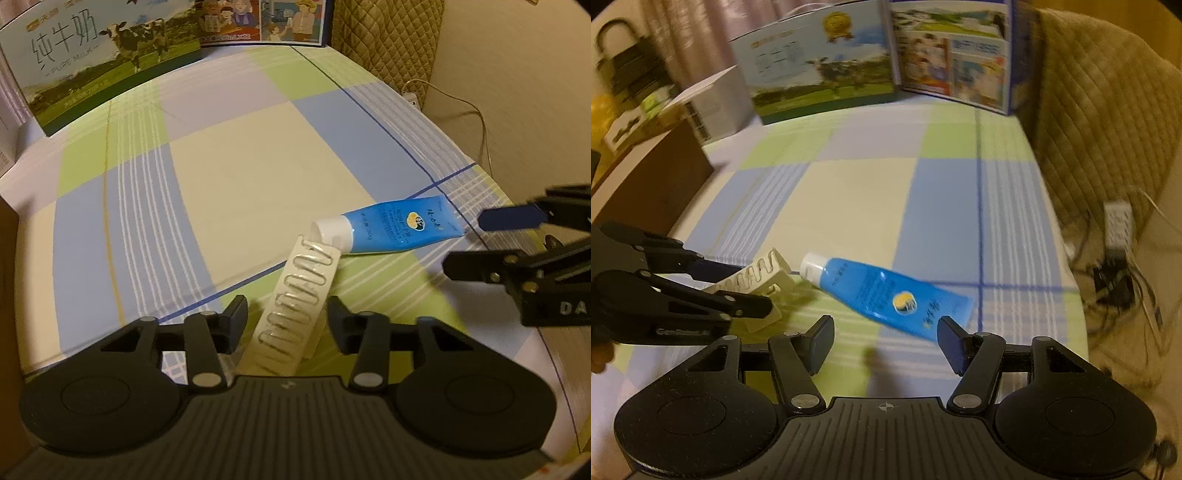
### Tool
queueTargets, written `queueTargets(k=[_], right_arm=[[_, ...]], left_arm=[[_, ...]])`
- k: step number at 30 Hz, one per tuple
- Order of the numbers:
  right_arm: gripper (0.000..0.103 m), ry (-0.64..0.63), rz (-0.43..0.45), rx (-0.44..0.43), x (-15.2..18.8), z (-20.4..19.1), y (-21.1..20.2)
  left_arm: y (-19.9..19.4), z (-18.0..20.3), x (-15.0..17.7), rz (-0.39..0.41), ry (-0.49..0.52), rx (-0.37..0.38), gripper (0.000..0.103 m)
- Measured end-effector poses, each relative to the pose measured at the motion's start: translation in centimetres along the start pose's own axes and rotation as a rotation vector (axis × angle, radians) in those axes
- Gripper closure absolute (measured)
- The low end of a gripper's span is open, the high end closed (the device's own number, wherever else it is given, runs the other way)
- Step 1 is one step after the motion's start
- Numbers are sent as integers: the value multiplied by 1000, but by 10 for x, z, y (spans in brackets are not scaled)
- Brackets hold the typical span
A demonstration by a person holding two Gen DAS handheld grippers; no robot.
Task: Organize objects
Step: 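Grasp white blister pack with left tool while right tool grasps blue tube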
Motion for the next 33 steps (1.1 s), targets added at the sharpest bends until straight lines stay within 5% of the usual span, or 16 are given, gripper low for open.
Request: queueTargets(k=[4,11,18,26,30,33], right_arm=[[44,-75,1,-5,-4,-5,15],[44,-300,39,-55,-6,-22,38],[44,-481,-24,-100,-1,-24,65],[45,-431,-112,-165,4,-35,64],[61,-448,-107,-154,18,-54,58],[63,-380,-82,-130,23,-63,57]], left_arm=[[-4,-9,5,0,-21,-25,78],[-15,-36,25,-18,-113,-75,79],[-27,-53,47,-32,-177,-103,79],[-31,-52,69,-63,-220,-103,79],[-34,-51,78,-72,-236,-100,79],[-37,-52,82,-73,-244,-107,79]])
Point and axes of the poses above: each gripper's, at about its wrist camera, not at the fingertips, and y roughly the way its jaws point, z to its right, x to its underside, the point moved 7 cm from there along y, roughly the way its jaws point, and after that the axes turned 10 degrees about y, right-handed, at the moved point
